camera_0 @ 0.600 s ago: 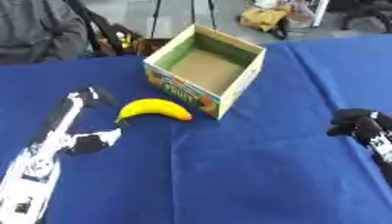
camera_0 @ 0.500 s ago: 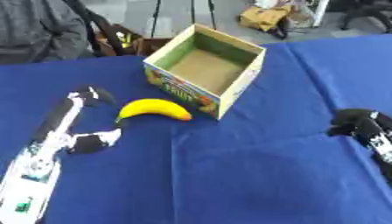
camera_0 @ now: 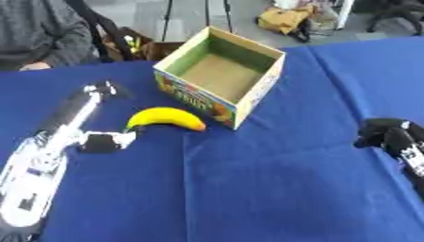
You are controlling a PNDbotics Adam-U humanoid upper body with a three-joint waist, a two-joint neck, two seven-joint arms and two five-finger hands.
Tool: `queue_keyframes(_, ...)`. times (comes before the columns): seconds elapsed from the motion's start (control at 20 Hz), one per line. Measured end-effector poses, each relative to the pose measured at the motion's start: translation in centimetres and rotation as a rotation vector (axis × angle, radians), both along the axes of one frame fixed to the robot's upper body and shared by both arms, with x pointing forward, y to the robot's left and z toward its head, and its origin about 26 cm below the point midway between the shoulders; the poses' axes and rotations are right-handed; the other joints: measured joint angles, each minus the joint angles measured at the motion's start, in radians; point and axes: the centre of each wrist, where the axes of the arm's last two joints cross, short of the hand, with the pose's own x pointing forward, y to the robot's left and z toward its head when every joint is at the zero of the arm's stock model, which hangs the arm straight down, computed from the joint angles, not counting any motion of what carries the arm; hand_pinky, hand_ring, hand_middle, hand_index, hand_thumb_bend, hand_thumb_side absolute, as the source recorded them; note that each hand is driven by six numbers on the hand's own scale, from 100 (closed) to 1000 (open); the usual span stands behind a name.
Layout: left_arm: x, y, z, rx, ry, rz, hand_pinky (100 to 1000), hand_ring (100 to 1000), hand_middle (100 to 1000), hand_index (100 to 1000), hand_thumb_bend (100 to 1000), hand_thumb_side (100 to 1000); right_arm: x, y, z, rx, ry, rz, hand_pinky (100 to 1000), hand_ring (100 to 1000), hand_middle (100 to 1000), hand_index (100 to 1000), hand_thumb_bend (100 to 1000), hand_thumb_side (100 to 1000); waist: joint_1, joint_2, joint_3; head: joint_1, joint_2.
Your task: Pick up objects on the table and place them in the box.
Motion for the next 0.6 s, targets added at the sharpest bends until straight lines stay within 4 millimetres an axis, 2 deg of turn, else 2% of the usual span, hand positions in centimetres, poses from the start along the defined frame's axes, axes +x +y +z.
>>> queue_keyframes(0.45, 4.0, -2.8, 3.1, 0.136, 0.11, 0.033, 804, 778, 736, 833, 351, 194, 0.0, 0.3, -0.1, -0.007, 0.011, 0.022, 807, 653, 657, 789, 184, 697, -0.001, -0.001, -0.029, 0.017, -0.008)
queue_keyframes(0.6, 5.3, -3.8, 3.1, 0.151, 0.163, 0.067, 798, 771, 728, 836, 331, 173, 0.0, 0.3, -0.1, -0.009, 0.014, 0.027, 807, 653, 657, 789, 184, 697, -0.003, -0.002, -0.037, 0.022, -0.009)
